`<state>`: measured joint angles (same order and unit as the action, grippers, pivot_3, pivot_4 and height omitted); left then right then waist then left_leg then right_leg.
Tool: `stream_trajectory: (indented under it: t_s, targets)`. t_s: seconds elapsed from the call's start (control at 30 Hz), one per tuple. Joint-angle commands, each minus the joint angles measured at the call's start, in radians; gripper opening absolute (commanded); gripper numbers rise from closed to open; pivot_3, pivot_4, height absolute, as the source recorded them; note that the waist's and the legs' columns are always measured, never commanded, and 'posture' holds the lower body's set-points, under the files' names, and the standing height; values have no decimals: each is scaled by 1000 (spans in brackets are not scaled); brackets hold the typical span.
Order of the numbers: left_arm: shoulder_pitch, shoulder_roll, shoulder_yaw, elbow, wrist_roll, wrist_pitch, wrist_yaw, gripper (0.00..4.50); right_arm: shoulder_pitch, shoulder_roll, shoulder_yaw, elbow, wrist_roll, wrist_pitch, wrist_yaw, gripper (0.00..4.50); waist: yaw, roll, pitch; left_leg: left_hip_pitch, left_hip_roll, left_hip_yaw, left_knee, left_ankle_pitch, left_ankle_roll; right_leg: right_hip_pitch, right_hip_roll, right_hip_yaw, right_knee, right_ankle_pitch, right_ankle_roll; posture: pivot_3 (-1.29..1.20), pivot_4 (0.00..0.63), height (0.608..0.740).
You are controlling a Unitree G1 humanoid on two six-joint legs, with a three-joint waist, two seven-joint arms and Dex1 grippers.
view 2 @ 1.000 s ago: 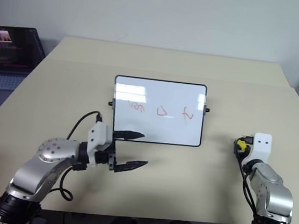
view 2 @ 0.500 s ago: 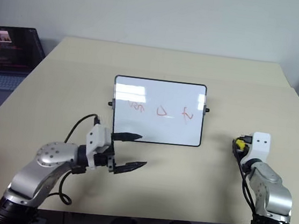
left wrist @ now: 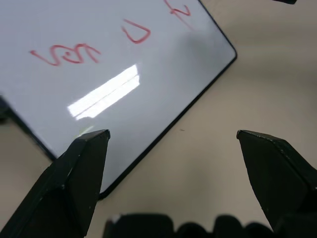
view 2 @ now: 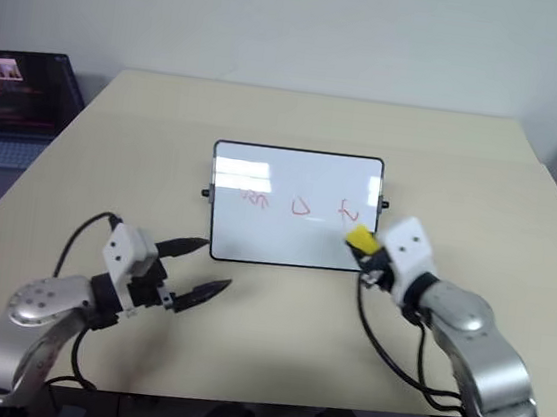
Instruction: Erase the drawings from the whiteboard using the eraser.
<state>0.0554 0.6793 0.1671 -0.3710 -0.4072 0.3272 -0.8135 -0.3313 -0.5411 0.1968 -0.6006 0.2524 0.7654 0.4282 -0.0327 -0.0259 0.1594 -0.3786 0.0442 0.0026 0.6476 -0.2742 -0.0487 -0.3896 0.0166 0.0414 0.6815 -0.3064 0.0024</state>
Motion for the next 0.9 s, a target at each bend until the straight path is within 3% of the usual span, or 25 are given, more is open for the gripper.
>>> stream_trajectory:
  t_s: [0.03,0.43,0.9]
  targets:
    - [-16,4,33,-5,8,-9,26,4500,-94,31,88,56,-58,-63,26,1304,2,0,0,0,0,0,0,0,0,0,0,0,0,0,0,0,150,740]
    - [-32,35,90,2,-34,9,6,4500,-447,246,311,492,-311,-276,45,1304,-5,0,0,-1,1,0,-1,0,0,-2,-1,0,1,0,-1,0,150,740]
    - [-73,37,46,1,-31,23,-24,4500,-657,422,300,940,-431,-459,28,1303,-1,-1,0,-4,1,0,-1,0,0,-5,-2,-1,2,1,-2,0,150,740]
